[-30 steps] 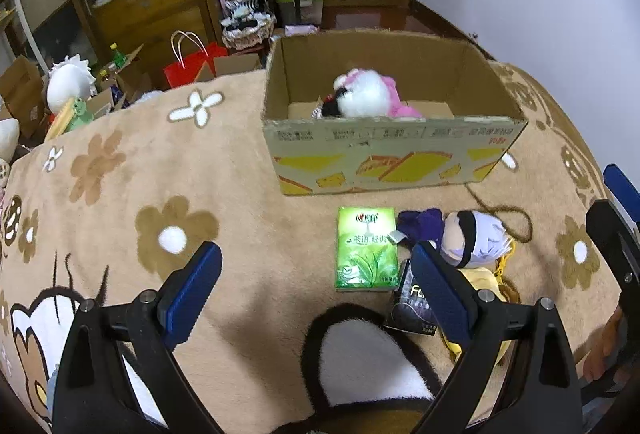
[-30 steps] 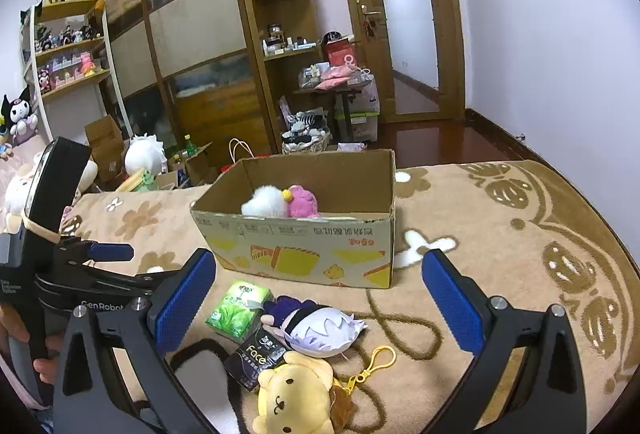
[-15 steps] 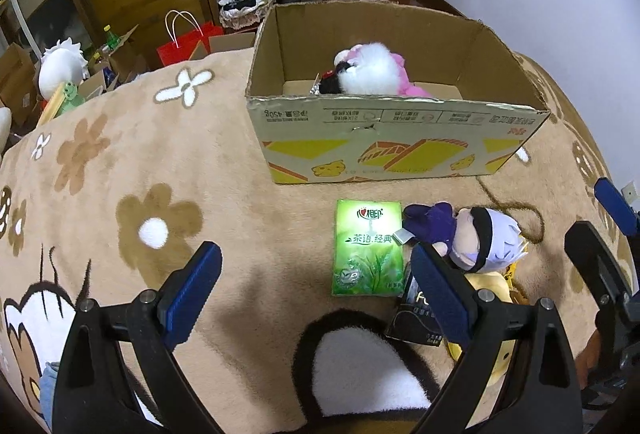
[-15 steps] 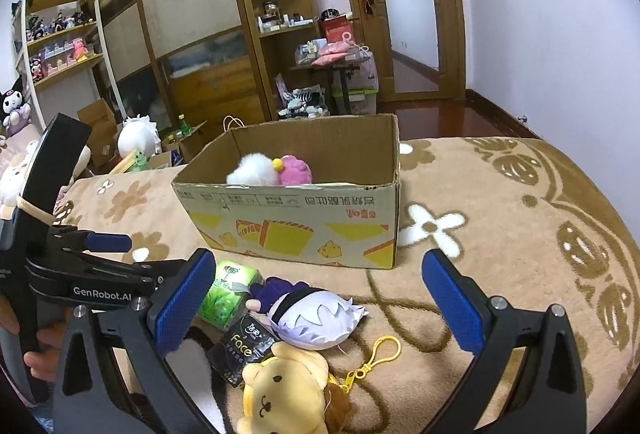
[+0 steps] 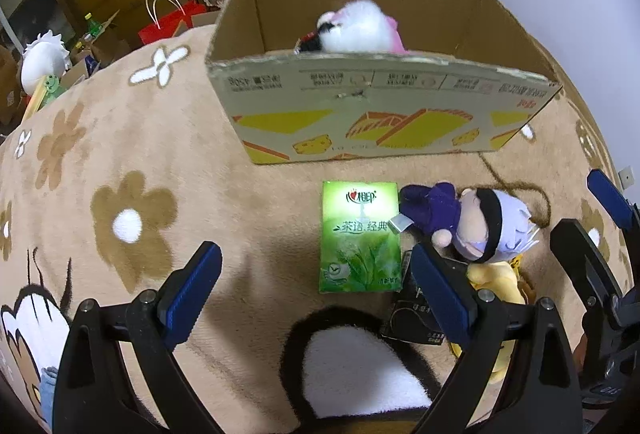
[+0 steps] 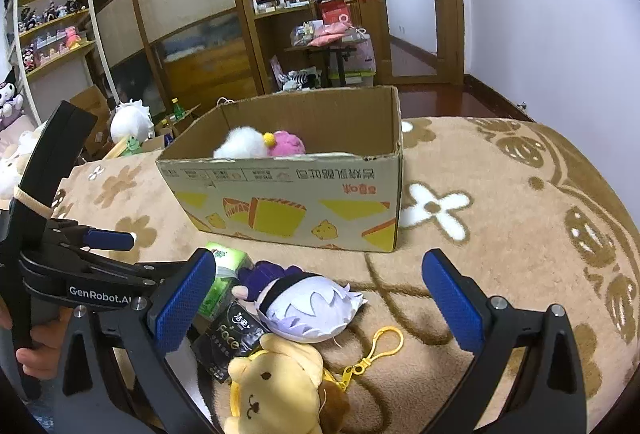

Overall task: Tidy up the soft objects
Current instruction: 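Lower the left tool onto the green tissue pack while the right tool reaches the white-haired plush, then grasp and lift the green tissue pack with the left tool while the right tool lifts the white-haired plush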

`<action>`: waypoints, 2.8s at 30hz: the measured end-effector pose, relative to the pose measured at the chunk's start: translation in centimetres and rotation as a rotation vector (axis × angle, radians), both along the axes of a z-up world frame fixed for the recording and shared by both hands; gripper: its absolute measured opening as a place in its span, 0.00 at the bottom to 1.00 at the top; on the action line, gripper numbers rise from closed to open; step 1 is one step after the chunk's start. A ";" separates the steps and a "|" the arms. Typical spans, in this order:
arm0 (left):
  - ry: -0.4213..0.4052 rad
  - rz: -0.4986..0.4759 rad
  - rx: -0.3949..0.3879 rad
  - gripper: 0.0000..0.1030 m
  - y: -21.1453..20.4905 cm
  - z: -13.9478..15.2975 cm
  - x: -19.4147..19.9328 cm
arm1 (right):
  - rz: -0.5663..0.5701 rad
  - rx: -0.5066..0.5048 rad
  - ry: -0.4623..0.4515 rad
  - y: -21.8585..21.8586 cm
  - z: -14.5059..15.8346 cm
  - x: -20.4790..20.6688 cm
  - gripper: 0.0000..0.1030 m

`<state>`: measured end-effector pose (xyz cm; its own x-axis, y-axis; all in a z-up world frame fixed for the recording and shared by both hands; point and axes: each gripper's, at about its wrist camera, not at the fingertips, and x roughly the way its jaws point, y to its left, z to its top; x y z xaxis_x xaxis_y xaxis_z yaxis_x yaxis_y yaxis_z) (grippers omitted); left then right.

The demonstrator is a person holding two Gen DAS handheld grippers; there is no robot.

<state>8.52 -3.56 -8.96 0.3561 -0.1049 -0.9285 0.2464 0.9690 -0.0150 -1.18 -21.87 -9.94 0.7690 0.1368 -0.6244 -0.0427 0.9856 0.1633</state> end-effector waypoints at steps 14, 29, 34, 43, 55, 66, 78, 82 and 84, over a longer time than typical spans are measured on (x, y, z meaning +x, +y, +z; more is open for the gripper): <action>0.080 -0.022 -0.015 0.92 -0.4 -2.3 1.6 | -0.012 0.015 0.067 -0.4 -2.1 1.4 1.00; 0.143 -0.043 -0.001 0.92 -1.0 -5.0 3.0 | -0.008 0.055 0.138 -0.4 -4.0 2.5 1.00; 0.145 -0.040 0.000 0.92 -1.1 -5.4 3.1 | 0.015 0.066 0.160 -0.1 -4.4 2.8 0.95; 0.159 -0.040 0.003 0.85 -0.8 -6.1 3.2 | 0.048 0.156 0.266 0.0 -6.4 3.9 0.87; 0.163 -0.066 -0.022 0.51 -1.7 -6.9 2.3 | 0.101 0.154 0.264 1.3 -6.4 3.7 0.65; 0.001 -0.051 -0.041 0.51 -1.2 -3.7 -0.1 | -0.027 0.017 0.107 -0.1 -2.5 1.2 0.64; -0.261 -0.025 -0.069 0.51 0.2 2.0 -3.5 | -0.162 -0.116 -0.083 -0.4 2.9 -2.0 0.64; -0.367 0.002 -0.077 0.51 0.5 4.1 -4.1 | -0.186 -0.147 -0.145 -0.2 4.5 -2.5 0.64; -0.422 0.024 -0.082 0.51 0.7 5.1 -4.1 | -0.199 -0.166 -0.180 -0.1 5.5 -2.6 0.64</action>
